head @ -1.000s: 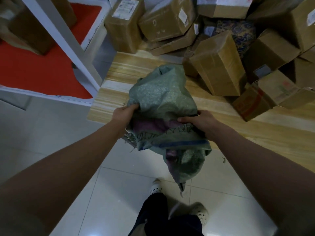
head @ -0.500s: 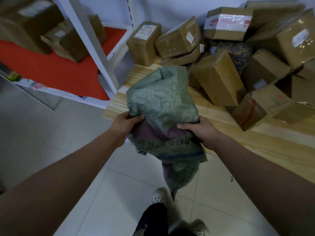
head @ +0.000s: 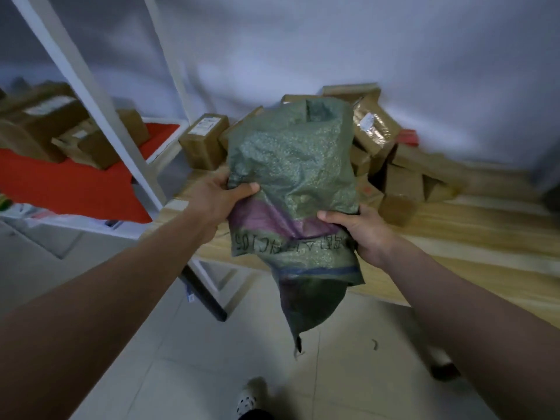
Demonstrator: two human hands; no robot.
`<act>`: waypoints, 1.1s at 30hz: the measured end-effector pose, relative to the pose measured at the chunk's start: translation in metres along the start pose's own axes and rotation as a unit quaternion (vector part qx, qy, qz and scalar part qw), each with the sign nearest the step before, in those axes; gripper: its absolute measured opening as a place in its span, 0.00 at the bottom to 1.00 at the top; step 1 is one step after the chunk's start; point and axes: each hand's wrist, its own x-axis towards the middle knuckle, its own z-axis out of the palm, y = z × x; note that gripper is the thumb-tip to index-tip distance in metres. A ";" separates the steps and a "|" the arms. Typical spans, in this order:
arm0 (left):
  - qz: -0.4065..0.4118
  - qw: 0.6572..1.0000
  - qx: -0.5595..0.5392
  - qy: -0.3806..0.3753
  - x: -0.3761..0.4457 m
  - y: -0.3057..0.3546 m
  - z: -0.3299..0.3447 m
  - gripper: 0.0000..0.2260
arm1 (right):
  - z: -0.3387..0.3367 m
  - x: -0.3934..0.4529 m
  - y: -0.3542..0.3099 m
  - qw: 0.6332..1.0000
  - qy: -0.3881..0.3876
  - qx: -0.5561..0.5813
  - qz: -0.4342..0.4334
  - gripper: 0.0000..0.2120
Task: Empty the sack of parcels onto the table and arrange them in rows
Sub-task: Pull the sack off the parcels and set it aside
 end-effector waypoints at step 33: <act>0.036 0.961 0.049 -0.271 0.140 0.070 0.486 0.23 | -0.358 0.016 -0.109 0.879 0.466 -0.007 -0.101 0.21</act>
